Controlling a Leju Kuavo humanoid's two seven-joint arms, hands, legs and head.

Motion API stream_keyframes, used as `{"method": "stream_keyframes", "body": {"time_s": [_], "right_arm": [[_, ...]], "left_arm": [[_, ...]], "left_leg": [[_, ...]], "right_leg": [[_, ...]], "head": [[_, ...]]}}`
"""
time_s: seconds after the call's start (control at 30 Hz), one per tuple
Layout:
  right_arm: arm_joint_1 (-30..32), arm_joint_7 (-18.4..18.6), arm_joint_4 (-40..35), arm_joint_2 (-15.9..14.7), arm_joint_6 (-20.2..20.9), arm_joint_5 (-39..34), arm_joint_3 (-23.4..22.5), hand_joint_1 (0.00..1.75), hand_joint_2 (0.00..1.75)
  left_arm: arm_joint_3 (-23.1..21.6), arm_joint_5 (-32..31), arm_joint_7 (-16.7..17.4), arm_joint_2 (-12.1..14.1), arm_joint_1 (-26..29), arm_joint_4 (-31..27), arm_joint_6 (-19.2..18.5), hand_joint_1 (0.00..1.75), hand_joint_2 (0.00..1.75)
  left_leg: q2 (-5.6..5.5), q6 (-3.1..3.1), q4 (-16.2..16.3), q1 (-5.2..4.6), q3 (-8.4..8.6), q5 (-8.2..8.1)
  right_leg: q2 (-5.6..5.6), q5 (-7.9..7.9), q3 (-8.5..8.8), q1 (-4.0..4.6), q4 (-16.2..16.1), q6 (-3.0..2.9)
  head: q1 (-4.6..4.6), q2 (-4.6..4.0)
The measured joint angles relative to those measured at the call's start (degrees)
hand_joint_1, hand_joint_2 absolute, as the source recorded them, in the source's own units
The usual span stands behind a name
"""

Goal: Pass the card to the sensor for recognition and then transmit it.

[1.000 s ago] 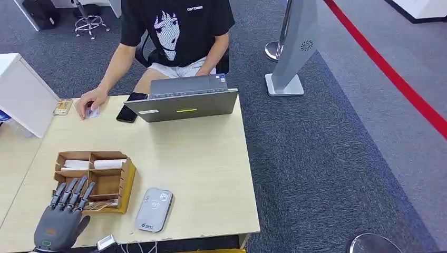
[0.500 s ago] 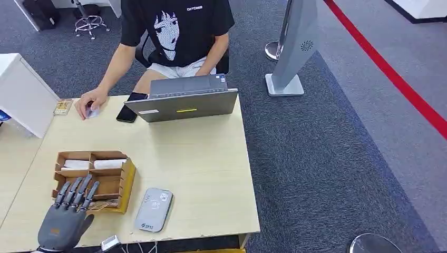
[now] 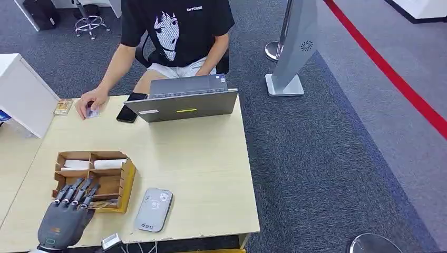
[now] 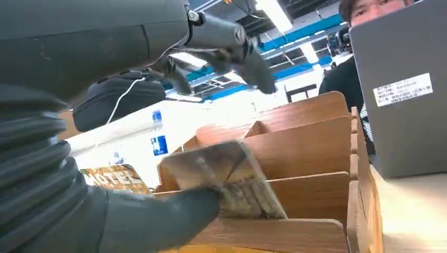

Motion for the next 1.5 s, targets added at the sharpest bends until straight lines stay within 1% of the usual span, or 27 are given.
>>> {"method": "stream_keyframes", "body": {"time_s": [0.53, 1.03, 1.17, 1.4, 1.5], "right_arm": [[0.0, -0.15, 0.02, 0.11, 0.24, 0.42, 0.0, 0.0, 1.75], [0.0, -0.15, 0.0, 0.13, 0.28, 0.42, -0.04, 0.0, 1.75], [0.01, -0.15, 0.02, 0.13, 0.28, 0.42, -0.11, 0.0, 1.75], [0.03, -0.15, 0.02, 0.15, 0.2, 0.42, -0.61, 0.0, 1.75], [0.04, -0.15, 0.02, 0.22, 0.2, 0.44, -0.85, 0.0, 1.75]], "left_arm": [[-0.02, 1.62, 0.13, 0.72, 0.87, -0.57, -0.44, 1.75, 1.75], [-0.02, 1.75, -0.13, 1.09, 1.05, -1.31, -0.39, 1.75, 1.75], [-0.02, 1.97, -0.17, 1.4, 1.86, -4.23, 0.11, 1.75, 1.75], [0.0, 0.85, -0.26, 2.58, 3.92, -14.26, 0.37, 1.75, 1.75], [0.0, 0.55, -0.28, 2.84, 4.44, -17.07, 0.31, 1.75, 1.75]], "left_leg": [[0.0, 0.0, 0.0, 0.0, 0.0, 0.0], [0.0, 0.0, 0.0, 0.0, 0.0, 0.0], [0.01, 0.0, 0.0, 0.0, 0.0, 0.0], [0.0, 0.0, 0.0, 0.0, 0.0, 0.0], [0.0, 0.0, 0.0, 0.0, 0.0, 0.0]], "right_leg": [[0.0, 0.0, 0.0, 0.0, 0.0, 0.0], [0.0, 0.0, 0.0, 0.0, 0.0, 0.0], [0.01, 0.0, -0.01, 0.0, 0.0, 0.0], [0.0, 0.0, 0.0, 0.0, 0.0, 0.0], [0.0, 0.0, 0.0, 0.0, 0.0, 0.0]], "head": [[-0.02, 0.0], [0.0, 0.0], [0.0, 0.0], [-0.02, 0.0], [0.0, 0.0]]}}
